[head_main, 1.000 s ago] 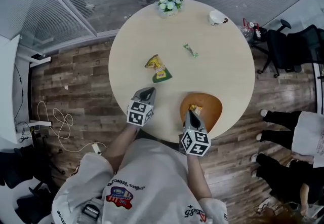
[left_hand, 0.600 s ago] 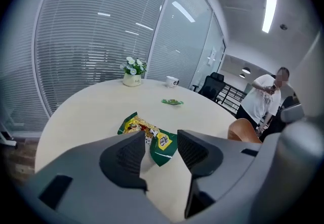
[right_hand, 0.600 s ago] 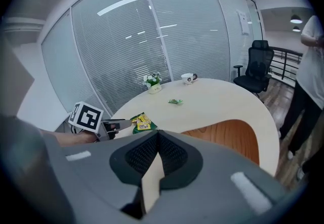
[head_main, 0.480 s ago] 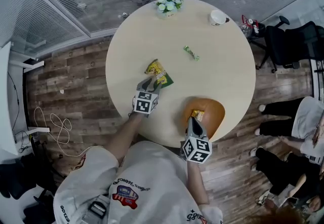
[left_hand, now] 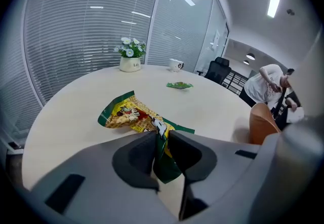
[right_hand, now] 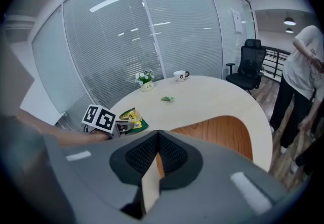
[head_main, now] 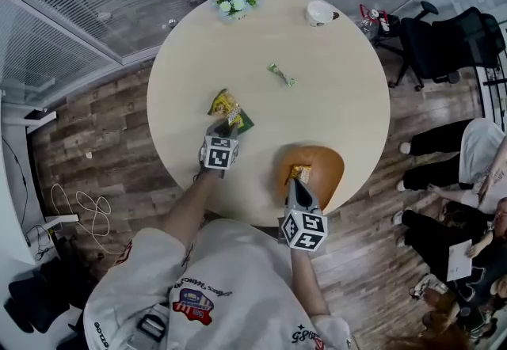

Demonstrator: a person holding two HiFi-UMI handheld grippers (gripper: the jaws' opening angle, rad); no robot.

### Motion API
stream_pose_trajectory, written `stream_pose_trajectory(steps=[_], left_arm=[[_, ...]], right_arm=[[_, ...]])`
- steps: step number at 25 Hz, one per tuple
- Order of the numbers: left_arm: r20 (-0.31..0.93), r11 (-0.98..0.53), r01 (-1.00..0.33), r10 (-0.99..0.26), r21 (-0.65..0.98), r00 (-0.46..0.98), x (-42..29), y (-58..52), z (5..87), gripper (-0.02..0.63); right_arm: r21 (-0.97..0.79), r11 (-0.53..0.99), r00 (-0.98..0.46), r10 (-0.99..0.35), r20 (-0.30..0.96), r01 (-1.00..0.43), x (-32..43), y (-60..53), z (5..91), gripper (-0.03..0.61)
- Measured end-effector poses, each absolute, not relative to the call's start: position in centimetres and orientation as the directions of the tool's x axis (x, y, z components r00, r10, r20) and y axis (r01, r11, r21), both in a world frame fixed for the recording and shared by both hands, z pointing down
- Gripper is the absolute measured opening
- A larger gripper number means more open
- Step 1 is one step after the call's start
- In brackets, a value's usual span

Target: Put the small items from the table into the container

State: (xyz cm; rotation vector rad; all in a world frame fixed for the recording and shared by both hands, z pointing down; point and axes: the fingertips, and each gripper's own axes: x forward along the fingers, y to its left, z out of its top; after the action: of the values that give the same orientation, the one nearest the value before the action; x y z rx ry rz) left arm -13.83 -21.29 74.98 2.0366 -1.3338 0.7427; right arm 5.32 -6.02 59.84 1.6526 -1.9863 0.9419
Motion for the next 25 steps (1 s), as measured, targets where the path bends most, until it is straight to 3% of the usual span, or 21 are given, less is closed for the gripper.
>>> stream_pose_trajectory(steps=[4,7,16,25], left_arm=[[0.681,-0.386,-0.903,-0.610,0.191,0.405,-12.3,-21.0,72.2,0.077],[0.625,-0.526,-0.829,-0.586,0.190,0.515,-8.9,-20.0,67.9,0.077],[0.502,-0.776,-0.576,-0.401,0.258,0.766,2.3,-14.0,58.5,0.077],[0.603,-0.832,-0.446,-0.178,0.330,0.778,8.9,-7.3,62.8,0.078]], right_arm=[[-0.255,0.075,-0.231,-0.709,0.666,-0.964,5.6,-5.8,59.9,0.002],[-0.267,0.060,-0.226,-0.724,0.652,-0.962,5.5,-5.6,59.6,0.002],[-0.279,-0.031,-0.157,-0.765,0.625,-0.960,9.2,-4.2,58.6,0.002],[-0.298,-0.158,-0.068,-0.777,0.626,-0.942,14.2,-1.0,59.0,0.002]])
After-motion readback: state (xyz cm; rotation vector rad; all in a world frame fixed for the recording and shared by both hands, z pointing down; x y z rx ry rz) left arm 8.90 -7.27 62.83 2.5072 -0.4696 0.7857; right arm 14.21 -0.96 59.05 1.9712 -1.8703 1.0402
